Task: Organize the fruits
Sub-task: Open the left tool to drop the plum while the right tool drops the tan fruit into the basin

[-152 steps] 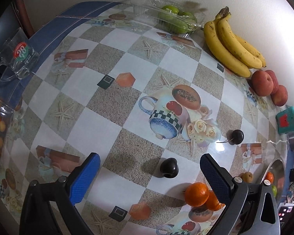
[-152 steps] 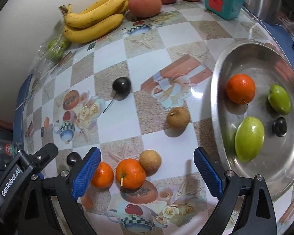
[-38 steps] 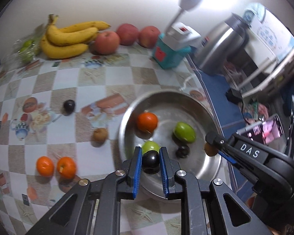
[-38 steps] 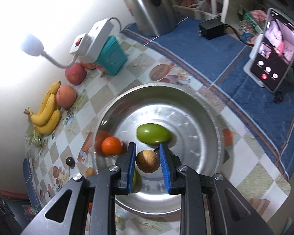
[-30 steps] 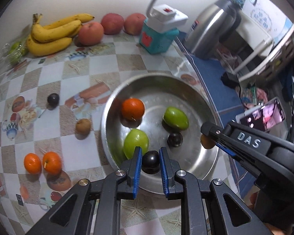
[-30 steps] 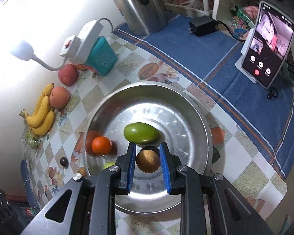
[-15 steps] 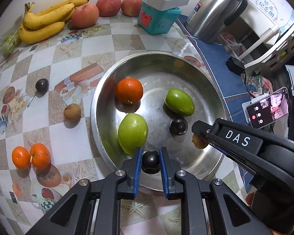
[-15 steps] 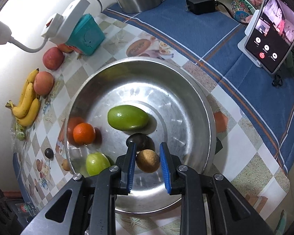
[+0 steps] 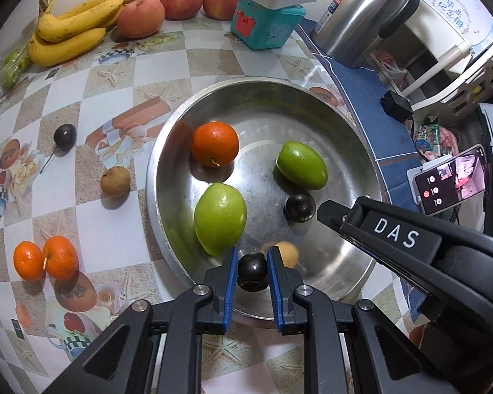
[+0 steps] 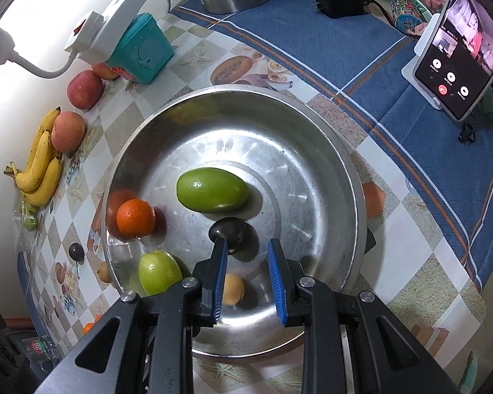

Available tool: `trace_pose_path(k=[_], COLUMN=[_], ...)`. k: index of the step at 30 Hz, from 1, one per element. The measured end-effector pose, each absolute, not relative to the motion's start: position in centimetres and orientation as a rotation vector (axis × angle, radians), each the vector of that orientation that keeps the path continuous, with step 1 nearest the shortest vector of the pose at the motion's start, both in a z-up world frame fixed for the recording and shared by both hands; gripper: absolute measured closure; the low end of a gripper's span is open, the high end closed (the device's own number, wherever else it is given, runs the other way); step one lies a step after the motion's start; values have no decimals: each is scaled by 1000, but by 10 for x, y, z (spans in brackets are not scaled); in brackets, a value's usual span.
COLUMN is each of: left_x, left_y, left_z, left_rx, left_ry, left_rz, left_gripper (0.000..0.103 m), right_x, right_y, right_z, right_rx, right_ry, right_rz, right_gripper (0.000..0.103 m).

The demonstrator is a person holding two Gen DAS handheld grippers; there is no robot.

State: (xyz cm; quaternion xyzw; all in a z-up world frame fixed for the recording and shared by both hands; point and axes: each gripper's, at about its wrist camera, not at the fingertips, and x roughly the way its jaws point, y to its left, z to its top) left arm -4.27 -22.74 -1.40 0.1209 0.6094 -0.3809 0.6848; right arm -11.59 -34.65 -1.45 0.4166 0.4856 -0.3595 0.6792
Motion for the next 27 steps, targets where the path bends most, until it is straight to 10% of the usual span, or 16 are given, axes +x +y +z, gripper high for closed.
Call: trace_pose_path(k=[17,27], left_x=[-38,-16], left_y=[-221,-204], left_z=[-13,-2], left_rx=[240,189], left_ry=[1389,1376], left_rz=[-841,-790], left_gripper=[73,59], right_x=[-116,-115], right_y=[-347,-347], right_z=[-9,-9], right_rx=[931,919], right_ry=[1074,1073], right_rz=[-802,-800], right_gripper=[75,46])
